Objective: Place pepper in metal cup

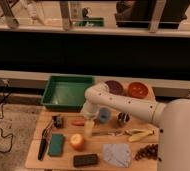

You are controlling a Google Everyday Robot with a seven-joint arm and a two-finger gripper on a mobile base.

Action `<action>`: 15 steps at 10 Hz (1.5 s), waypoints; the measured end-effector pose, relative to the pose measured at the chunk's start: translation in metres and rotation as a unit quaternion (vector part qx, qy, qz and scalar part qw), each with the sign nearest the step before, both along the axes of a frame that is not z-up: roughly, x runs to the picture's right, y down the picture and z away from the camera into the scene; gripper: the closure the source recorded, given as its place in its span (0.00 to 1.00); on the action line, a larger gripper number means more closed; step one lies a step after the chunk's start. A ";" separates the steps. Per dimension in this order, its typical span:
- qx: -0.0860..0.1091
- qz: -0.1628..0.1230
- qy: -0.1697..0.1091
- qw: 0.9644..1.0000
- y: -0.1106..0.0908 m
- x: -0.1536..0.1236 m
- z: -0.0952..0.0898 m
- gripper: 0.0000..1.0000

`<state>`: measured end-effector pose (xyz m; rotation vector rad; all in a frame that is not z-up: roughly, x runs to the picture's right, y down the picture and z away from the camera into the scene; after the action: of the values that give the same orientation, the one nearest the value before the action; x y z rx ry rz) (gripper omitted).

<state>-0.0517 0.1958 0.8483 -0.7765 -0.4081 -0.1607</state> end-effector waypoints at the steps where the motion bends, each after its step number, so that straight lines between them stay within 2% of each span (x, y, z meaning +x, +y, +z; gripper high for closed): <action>1: 0.001 0.000 0.003 1.000 -0.002 0.000 0.002 0.20; 5: 0.001 0.003 0.012 1.000 -0.006 0.006 0.008 0.20; 9: -0.006 0.011 0.021 1.000 0.000 0.018 0.017 0.20; 13: 0.000 0.013 0.019 1.000 0.000 0.018 0.017 0.20; 14: 0.001 0.013 0.018 1.000 -0.001 0.017 0.016 0.21; 15: 0.004 0.014 0.017 1.000 -0.003 0.014 0.014 0.29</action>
<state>-0.0373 0.1930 0.8627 -0.7652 -0.3851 -0.1230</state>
